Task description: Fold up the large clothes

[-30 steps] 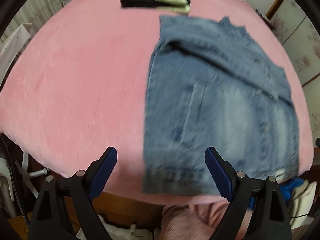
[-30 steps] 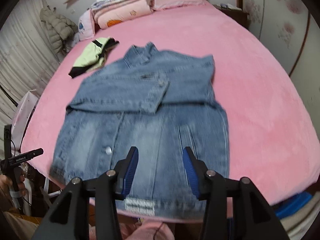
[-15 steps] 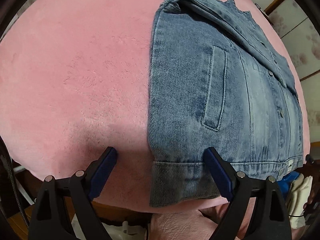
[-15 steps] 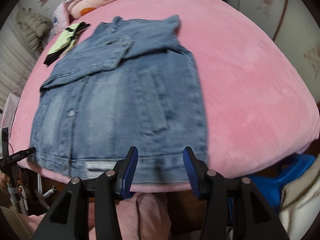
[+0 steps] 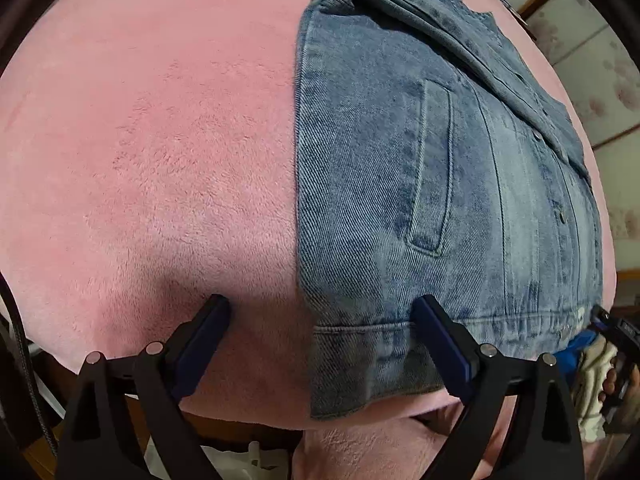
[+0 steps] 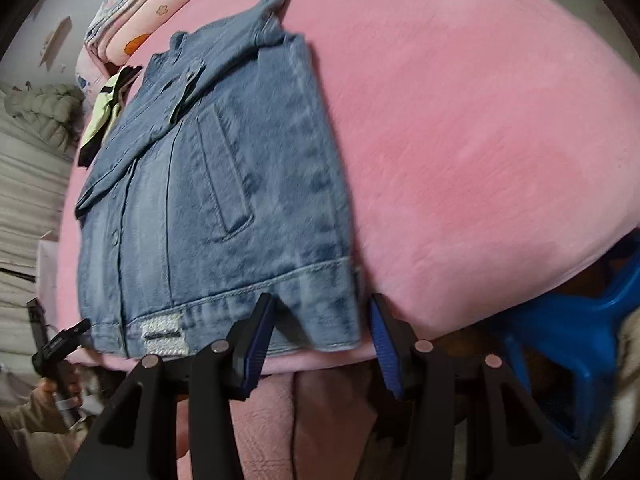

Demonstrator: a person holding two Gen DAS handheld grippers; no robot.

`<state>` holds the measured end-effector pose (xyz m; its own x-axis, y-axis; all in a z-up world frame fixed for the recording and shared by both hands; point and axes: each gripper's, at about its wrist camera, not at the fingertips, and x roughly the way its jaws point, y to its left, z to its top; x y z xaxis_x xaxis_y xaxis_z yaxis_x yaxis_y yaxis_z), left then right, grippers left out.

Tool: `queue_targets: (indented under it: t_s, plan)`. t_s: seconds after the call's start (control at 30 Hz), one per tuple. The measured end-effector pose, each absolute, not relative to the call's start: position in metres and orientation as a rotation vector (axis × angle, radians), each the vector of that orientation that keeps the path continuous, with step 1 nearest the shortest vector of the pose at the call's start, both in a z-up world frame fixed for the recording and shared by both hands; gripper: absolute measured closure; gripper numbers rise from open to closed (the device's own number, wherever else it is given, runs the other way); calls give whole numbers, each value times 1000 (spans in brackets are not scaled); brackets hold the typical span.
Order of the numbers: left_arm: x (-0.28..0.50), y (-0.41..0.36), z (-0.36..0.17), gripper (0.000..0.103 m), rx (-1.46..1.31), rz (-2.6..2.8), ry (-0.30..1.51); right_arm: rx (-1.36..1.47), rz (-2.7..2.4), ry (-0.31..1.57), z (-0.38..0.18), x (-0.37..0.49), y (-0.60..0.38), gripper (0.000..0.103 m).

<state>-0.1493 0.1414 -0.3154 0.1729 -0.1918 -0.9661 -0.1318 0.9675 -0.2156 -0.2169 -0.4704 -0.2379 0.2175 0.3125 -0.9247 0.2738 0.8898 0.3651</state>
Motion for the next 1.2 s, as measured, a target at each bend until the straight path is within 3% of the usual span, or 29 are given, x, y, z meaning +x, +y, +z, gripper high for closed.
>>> queue_targets:
  t_s: [0.3, 0.33, 0.5, 0.67, 0.73, 0.8, 0.83, 0.9, 1.0, 1.2]
  plan:
    - [-150, 146, -318, 9, -253, -74, 1413, 534, -3, 1371, -251, -219, -466, 57]
    - [-150, 144, -318, 9, -251, -62, 1414, 560, 5, 1376, -251, -217, -467, 64]
    - [-148, 126, -314, 16, -306, -95, 1467, 449, -21, 1432, -235, -214, -456, 81]
    - [-150, 108, -320, 17, -274, -105, 1497, 377, -32, 1453, -217, -210, -447, 88]
    - [-149, 106, -324, 25, -289, -99, 1502, 355, -44, 1463, -214, -209, -444, 89]
    - [-147, 102, -322, 58, -293, -114, 1515, 338, -56, 1470, -212, -207, -441, 90]
    - [-145, 99, -319, 60, -291, -112, 1527, 329, -61, 1469, -209, -207, -439, 91]
    - [-142, 95, -311, 82, -247, -60, 1553, 319, -62, 1456, -199, -207, -436, 93]
    - [-136, 98, -293, 90, -313, -17, 1584, 319, -47, 1430, -181, -208, -433, 95]
    - [-125, 106, -246, 94, -582, -33, 1530, 362, 10, 1332, -123, -196, -425, 96]
